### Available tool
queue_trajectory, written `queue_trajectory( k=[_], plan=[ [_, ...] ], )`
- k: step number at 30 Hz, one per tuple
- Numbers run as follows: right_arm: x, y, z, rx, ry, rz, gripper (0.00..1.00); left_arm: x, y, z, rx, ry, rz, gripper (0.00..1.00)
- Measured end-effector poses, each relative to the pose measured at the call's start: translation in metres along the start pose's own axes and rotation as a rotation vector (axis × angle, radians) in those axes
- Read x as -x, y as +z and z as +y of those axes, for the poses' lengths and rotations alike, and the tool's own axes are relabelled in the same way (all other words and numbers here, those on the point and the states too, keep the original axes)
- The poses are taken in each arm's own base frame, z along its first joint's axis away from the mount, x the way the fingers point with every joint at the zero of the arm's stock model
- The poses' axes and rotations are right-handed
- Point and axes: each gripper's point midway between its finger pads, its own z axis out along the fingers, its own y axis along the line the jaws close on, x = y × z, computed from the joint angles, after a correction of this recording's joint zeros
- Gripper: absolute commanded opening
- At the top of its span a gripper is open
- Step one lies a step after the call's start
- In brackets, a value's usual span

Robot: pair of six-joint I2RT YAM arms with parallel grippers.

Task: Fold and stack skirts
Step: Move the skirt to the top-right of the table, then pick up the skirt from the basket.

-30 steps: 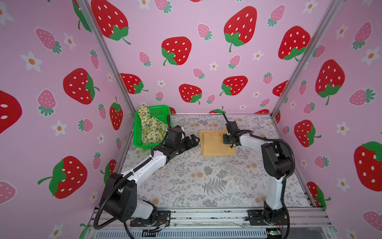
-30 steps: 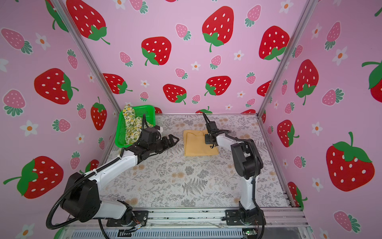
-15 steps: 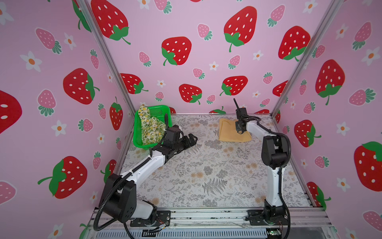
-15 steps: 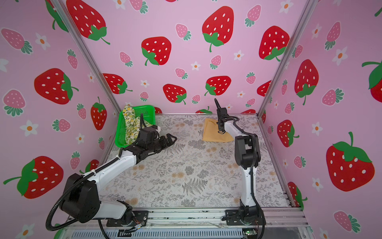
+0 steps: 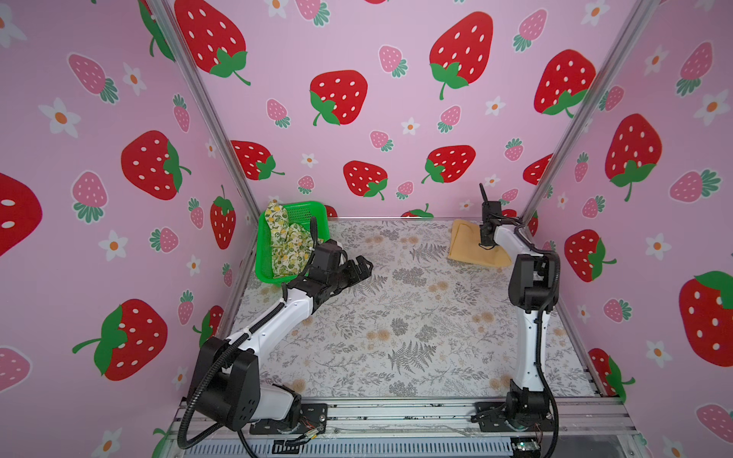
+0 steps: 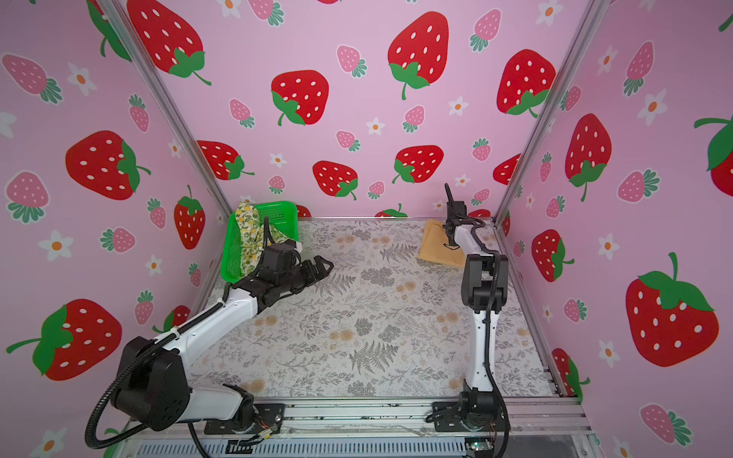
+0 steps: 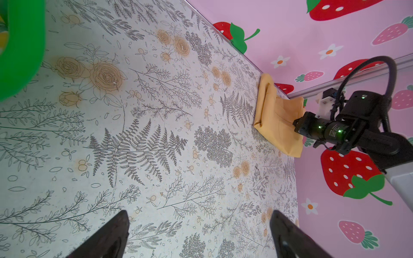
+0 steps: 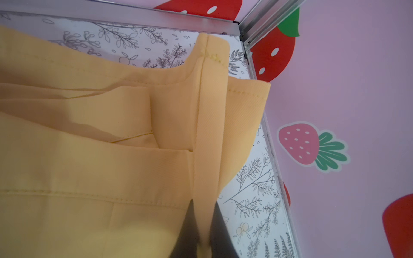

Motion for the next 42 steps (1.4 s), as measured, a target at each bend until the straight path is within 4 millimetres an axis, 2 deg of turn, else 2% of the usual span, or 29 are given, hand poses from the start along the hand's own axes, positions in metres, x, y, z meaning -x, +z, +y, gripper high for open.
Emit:
queue_trajectory(
  k=[2,3,6,8,10,13,16,18,21,23,25,28,32,37,42],
  plan=[
    [0.002,0.001,-0.004,-0.011,-0.009,-0.003,0.16,0.000,0.003,0.003,0.013,-0.004,0.000,0.99],
    [0.003,0.001,-0.005,-0.014,-0.013,-0.004,0.25,0.001,0.004,0.005,0.019,-0.005,0.002,0.99],
    [0.010,0.001,-0.007,-0.023,-0.008,-0.019,0.62,0.003,0.008,0.009,0.036,-0.011,0.002,0.99],
    [0.013,-0.001,-0.007,-0.017,0.004,-0.027,0.82,0.008,0.010,0.012,0.047,-0.017,-0.005,0.99],
    [0.017,-0.004,-0.006,0.002,0.026,-0.040,0.91,0.015,0.009,0.013,0.055,-0.023,-0.016,0.99],
    [0.023,-0.013,-0.004,0.050,0.060,-0.058,0.98,0.029,0.003,0.012,0.066,-0.030,-0.048,0.99],
    [0.039,-0.040,-0.005,0.108,0.103,-0.105,1.00,0.049,-0.005,0.007,0.074,-0.032,-0.088,0.99],
    [0.054,-0.066,-0.011,0.145,0.144,-0.152,1.00,0.063,-0.011,0.002,0.075,-0.035,-0.115,0.99],
    [0.080,-0.117,-0.018,0.218,0.206,-0.251,1.00,0.084,-0.019,0.003,0.097,-0.049,-0.163,0.99],
    [0.093,-0.156,-0.013,0.285,0.233,-0.320,1.00,0.097,-0.027,0.013,0.136,-0.070,-0.196,0.99],
    [0.096,-0.192,-0.002,0.352,0.240,-0.377,0.99,0.110,-0.034,0.028,0.187,-0.097,-0.222,0.99],
    [0.088,-0.237,0.029,0.463,0.226,-0.433,1.00,0.133,-0.042,0.055,0.273,-0.143,-0.257,0.99],
    [0.051,-0.274,0.083,0.623,0.178,-0.445,1.00,0.156,-0.044,0.091,0.388,-0.182,-0.276,0.99],
    [-0.005,-0.293,0.139,0.761,0.117,-0.402,1.00,0.177,-0.034,0.135,0.534,-0.194,-0.247,0.99],
    [-0.045,-0.312,0.170,0.853,0.087,-0.385,1.00,0.206,-0.010,0.171,0.687,-0.149,-0.186,0.99]
  ],
)
